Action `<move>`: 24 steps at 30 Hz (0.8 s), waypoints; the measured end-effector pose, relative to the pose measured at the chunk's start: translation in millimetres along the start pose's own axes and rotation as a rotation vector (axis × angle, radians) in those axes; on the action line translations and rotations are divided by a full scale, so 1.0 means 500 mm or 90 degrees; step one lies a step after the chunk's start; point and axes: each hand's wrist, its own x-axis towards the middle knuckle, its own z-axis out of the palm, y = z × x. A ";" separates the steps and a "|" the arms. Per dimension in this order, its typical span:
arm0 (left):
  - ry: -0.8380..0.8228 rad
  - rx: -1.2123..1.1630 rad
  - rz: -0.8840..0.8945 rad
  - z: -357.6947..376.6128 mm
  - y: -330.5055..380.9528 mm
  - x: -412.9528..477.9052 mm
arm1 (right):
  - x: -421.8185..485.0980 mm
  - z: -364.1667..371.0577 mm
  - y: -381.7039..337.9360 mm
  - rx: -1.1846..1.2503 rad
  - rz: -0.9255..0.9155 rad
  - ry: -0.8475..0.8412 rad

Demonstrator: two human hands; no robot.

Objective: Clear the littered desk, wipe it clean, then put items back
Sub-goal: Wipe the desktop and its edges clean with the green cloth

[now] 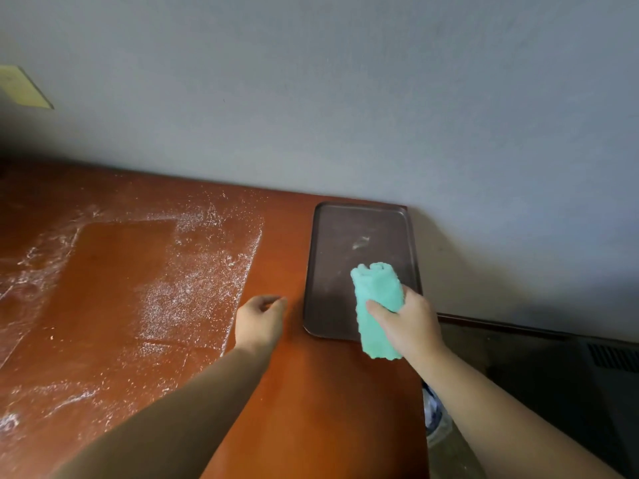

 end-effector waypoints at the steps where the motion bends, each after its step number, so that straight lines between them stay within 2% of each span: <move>1: -0.075 -0.024 0.002 -0.007 0.008 -0.010 | -0.014 0.003 -0.022 0.054 0.025 -0.056; 3: -0.259 -0.056 -0.006 -0.025 0.015 -0.029 | -0.048 0.013 -0.065 0.190 0.108 -0.205; 5: -0.404 -0.104 -0.041 -0.046 0.010 -0.040 | -0.085 0.028 -0.093 0.208 0.146 -0.353; 7: -0.455 -0.134 -0.050 -0.076 -0.001 -0.044 | -0.120 0.047 -0.110 0.138 0.126 -0.422; 8: -0.445 -0.130 -0.043 -0.093 -0.006 -0.046 | -0.137 0.058 -0.116 0.100 0.110 -0.418; 11: -0.354 -0.094 -0.015 -0.159 -0.032 -0.041 | -0.185 0.098 -0.133 -0.022 -0.001 -0.283; 14: -0.356 -0.035 0.066 -0.244 -0.066 -0.042 | -0.237 0.149 -0.144 -0.198 -0.194 -0.128; 16: -0.373 0.078 0.142 -0.299 -0.090 -0.050 | -0.275 0.191 -0.147 -0.249 -0.320 -0.070; 18: -0.359 0.254 0.256 -0.344 -0.121 -0.064 | -0.316 0.241 -0.137 -0.287 -0.406 -0.020; 20: -0.319 0.400 0.375 -0.381 -0.155 -0.084 | -0.365 0.289 -0.122 -0.304 -0.414 0.031; 21: -0.312 0.427 0.400 -0.398 -0.172 -0.095 | -0.391 0.311 -0.114 -0.302 -0.408 0.049; 24: -0.343 0.434 0.367 -0.445 -0.229 -0.130 | -0.478 0.367 -0.092 -0.282 -0.398 0.057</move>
